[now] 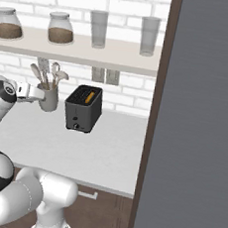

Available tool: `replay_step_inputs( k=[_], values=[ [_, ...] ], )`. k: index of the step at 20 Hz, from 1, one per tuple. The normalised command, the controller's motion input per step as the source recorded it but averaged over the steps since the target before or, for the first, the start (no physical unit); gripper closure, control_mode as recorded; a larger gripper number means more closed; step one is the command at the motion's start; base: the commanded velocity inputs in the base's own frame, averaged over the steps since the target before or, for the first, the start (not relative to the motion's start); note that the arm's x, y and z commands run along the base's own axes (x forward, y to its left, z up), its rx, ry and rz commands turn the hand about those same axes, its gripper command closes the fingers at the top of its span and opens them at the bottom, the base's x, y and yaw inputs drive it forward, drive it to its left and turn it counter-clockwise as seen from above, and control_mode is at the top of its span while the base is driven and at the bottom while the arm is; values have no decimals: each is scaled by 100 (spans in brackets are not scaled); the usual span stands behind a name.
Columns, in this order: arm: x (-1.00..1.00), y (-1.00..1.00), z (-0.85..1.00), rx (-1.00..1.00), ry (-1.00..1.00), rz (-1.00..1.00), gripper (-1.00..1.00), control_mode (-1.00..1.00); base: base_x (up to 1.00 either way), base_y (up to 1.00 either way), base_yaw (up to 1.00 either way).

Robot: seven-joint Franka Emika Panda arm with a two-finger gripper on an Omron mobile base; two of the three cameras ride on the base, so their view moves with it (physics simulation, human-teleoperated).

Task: Start the toaster. Once the lever pops up, take the bread to the plate on the dining counter.

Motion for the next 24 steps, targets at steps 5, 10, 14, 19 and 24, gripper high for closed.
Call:
replay_step_inputs(
  k=[5, 10, 14, 19, 24],
  values=[
    [0, 0, 0, 0, 0, 0, -100, -100, 0, 0, 0],
    [0, 0, 0, 0, 0, 0, -100, -100, 0, 0, 0],
    [0, 0, 0, 0, 0, 0, -100, -100, 0, 0, 0],
    [0, 0, 0, 0, 0, 0, -100, -100, 0, 0, 0],
    [0, 0, 0, 0, 0, 0, -100, -100, 0, 0, 0]
  ],
)
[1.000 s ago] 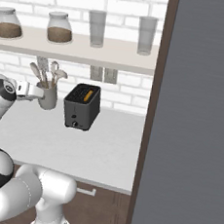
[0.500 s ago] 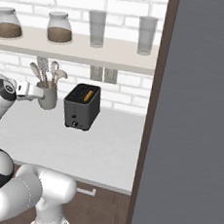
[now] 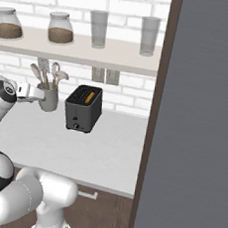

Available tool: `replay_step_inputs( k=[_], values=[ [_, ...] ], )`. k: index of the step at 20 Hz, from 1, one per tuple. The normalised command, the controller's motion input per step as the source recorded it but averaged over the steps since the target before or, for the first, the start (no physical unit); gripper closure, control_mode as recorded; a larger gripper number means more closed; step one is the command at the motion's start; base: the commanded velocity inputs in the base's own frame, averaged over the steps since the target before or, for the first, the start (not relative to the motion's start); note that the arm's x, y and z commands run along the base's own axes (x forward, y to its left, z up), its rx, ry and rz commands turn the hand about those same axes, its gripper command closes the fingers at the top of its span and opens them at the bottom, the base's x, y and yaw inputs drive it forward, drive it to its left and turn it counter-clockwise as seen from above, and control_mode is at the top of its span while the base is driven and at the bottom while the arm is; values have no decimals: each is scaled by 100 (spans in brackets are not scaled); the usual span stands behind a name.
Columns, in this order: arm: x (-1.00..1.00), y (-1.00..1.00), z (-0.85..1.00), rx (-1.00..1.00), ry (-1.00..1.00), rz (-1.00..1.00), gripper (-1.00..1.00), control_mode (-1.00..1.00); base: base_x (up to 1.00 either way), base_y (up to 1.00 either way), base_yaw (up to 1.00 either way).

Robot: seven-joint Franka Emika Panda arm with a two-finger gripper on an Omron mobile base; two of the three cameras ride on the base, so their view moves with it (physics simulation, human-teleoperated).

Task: Start the toaster. Once the lever pops up, take the bread to the plate on the dining counter.

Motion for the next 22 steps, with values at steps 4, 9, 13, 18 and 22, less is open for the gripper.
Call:
replay_step_inputs(
  k=[4, 9, 13, 18, 22],
  values=[
    [0, 0, 0, 0, 0, 0, -100, -100, 0, 0, 0],
    [0, 0, 0, 0, 0, 0, -100, -100, 0, 0, 0],
    [0, 0, 0, 0, 0, 0, -100, -100, 0, 0, 0],
    [0, 0, 0, 0, 0, 0, -100, -100, 0, 0, 0],
    [0, 0, 0, 0, 0, 0, -100, -100, 0, 0, 0]
  ],
)
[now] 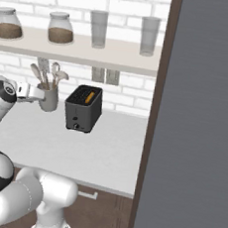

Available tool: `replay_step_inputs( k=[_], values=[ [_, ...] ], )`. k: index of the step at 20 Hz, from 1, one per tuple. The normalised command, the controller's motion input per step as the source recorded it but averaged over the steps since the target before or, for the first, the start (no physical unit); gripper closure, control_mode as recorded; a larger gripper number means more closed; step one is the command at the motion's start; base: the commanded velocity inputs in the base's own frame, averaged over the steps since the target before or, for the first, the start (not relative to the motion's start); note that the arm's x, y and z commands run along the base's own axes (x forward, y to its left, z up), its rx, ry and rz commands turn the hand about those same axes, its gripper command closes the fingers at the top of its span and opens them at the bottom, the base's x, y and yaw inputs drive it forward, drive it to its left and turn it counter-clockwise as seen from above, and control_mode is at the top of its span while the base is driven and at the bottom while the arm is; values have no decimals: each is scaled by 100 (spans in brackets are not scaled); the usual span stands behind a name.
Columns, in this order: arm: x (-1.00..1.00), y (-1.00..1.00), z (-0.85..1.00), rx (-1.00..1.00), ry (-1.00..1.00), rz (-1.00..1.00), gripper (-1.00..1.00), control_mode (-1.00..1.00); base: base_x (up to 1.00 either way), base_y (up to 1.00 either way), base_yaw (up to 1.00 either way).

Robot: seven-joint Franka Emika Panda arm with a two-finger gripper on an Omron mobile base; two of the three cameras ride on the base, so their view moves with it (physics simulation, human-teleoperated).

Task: Start the toaster. Once the lever pops up, take the bread to the plate on the dining counter.

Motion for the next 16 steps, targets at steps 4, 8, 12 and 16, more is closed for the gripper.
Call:
replay_step_inputs(
  k=[4, 8, 12, 16],
  values=[
    [0, 0, 0, 0, 0, 0, -100, -100, 0, 0, 0],
    [0, 0, 0, 0, 0, 0, -100, -100, 0, 0, 0],
    [0, 0, 0, 0, 0, 0, -100, -100, 0, 0, 0],
    [0, 0, 0, 0, 0, 0, -100, -100, 0, 0, 0]
  ],
)
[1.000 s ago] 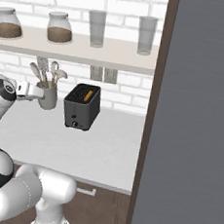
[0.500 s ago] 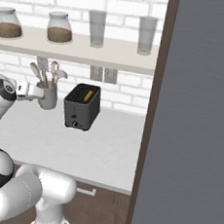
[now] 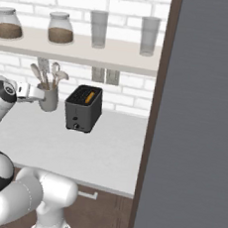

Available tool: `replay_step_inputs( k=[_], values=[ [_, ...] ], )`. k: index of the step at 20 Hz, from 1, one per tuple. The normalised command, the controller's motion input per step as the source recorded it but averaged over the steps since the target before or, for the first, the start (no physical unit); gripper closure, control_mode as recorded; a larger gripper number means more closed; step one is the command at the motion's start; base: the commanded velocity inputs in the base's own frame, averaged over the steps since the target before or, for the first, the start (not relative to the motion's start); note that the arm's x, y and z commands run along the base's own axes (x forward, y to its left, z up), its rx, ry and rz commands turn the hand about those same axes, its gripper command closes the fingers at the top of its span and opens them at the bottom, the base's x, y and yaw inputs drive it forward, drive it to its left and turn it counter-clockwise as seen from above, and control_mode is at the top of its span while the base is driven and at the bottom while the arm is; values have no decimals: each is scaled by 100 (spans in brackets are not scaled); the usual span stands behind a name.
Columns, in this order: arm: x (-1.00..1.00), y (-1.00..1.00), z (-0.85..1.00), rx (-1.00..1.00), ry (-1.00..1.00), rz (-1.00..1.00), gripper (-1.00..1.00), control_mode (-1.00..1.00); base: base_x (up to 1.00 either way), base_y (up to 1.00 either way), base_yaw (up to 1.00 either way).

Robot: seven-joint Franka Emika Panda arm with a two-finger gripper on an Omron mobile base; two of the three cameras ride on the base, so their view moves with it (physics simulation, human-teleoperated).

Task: Start the toaster. Once the lever pops up, take the bread to the plate on the dining counter.

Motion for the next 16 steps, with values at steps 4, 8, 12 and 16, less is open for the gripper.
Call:
replay_step_inputs(
  k=[4, 8, 12, 16],
  values=[
    [0, 0, 0, 0, 0, 0, -100, -100, 0, 0, 0],
    [0, 0, 0, 0, 0, 0, -100, -100, 0, 0, 0],
    [0, 0, 0, 0, 0, 0, -100, -100, 0, 0, 0],
    [0, 0, 0, 0, 0, 0, -100, -100, 0, 0, 0]
  ],
)
